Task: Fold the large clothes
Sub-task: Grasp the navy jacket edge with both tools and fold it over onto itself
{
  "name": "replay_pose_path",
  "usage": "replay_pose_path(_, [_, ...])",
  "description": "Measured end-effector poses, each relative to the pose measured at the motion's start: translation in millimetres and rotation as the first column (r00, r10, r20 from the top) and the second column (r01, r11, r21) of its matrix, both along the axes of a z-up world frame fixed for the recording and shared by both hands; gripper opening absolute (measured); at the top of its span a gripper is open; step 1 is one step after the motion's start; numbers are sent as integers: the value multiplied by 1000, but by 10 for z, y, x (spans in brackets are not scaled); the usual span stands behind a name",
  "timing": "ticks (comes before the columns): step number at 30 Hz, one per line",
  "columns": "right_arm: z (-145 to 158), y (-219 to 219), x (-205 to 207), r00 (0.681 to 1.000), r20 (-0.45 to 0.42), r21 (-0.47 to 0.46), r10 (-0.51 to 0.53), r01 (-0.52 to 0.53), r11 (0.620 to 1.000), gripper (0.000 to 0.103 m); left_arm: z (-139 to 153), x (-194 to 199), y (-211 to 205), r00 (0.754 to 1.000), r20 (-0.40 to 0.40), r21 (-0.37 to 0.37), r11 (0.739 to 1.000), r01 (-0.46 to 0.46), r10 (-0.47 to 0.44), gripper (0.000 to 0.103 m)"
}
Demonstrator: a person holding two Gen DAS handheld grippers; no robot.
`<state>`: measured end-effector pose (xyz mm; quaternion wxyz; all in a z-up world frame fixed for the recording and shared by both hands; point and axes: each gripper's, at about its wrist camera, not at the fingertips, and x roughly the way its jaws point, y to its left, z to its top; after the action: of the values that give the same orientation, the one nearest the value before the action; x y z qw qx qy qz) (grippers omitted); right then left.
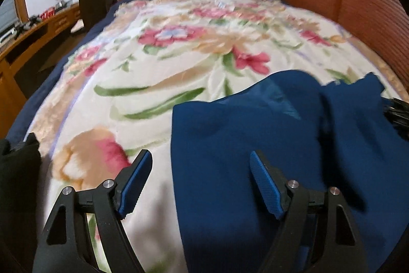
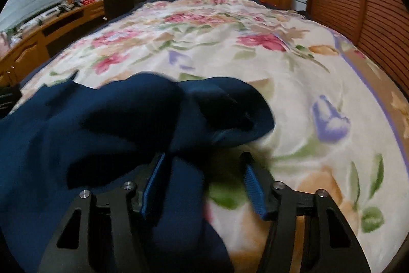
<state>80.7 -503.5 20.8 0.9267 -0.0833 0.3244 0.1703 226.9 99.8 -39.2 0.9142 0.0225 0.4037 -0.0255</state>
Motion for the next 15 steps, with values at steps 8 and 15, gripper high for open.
replay_pose_path(8, [82, -48, -152, 997, 49, 65, 61, -64, 996, 5, -243, 283, 202, 990, -132, -88, 994, -60, 48, 80])
replay_pose_path(15, [287, -510, -345, 981, 188, 229, -50, 6, 973, 3, -227, 291, 67, 989, -147, -59, 998, -19, 10, 9])
